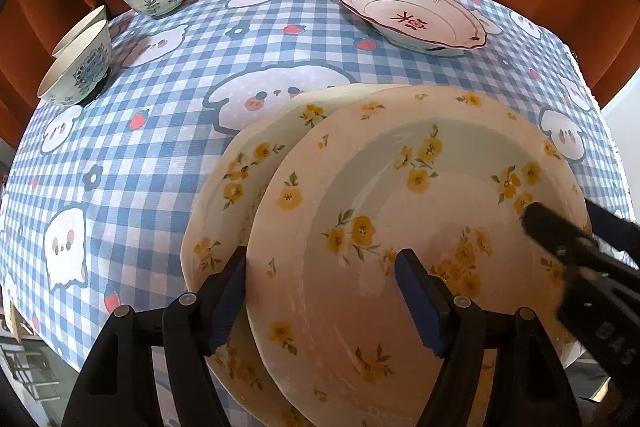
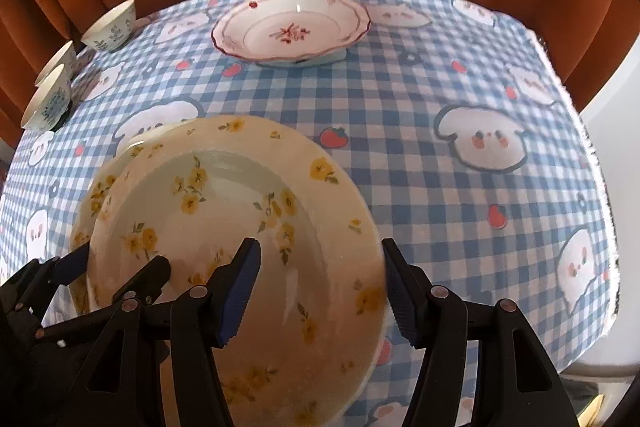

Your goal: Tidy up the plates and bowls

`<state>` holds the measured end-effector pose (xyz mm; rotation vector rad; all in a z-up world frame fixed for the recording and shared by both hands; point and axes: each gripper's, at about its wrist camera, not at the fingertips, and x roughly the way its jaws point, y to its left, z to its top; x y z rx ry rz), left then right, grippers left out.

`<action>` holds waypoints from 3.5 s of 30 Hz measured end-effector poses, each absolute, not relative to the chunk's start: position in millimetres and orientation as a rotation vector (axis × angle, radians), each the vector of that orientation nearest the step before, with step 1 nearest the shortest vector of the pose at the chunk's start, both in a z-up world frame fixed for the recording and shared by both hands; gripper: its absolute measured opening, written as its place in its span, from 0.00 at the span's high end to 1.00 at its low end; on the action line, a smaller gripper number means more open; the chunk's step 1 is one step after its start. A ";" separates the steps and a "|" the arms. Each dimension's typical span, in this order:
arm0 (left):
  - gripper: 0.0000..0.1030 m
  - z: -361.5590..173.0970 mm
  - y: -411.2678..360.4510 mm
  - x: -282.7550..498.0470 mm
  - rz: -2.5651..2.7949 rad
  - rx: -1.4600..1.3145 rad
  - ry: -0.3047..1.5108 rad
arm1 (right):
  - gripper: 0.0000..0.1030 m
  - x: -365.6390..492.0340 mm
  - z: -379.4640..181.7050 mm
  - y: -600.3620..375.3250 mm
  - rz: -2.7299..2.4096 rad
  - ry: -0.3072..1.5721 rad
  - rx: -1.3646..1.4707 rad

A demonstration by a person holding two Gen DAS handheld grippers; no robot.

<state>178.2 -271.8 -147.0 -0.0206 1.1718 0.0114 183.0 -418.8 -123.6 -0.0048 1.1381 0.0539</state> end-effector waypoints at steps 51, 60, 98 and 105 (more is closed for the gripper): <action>0.13 -101.5 -229.7 198.5 -0.077 0.042 1.149 | 0.42 204.2 -107.0 -382.4 0.003 1.186 0.053; 0.12 -74.5 -227.5 234.1 -0.094 0.038 1.062 | 0.32 230.4 -72.0 -369.5 -0.006 1.091 0.054; 0.25 -149.6 -319.6 432.9 -0.053 0.075 1.060 | 0.18 439.7 -140.1 -446.9 0.035 1.075 0.077; 0.38 -159.2 -322.5 437.2 -0.037 0.105 1.073 | 0.23 447.0 -155.8 -440.0 0.070 1.110 0.099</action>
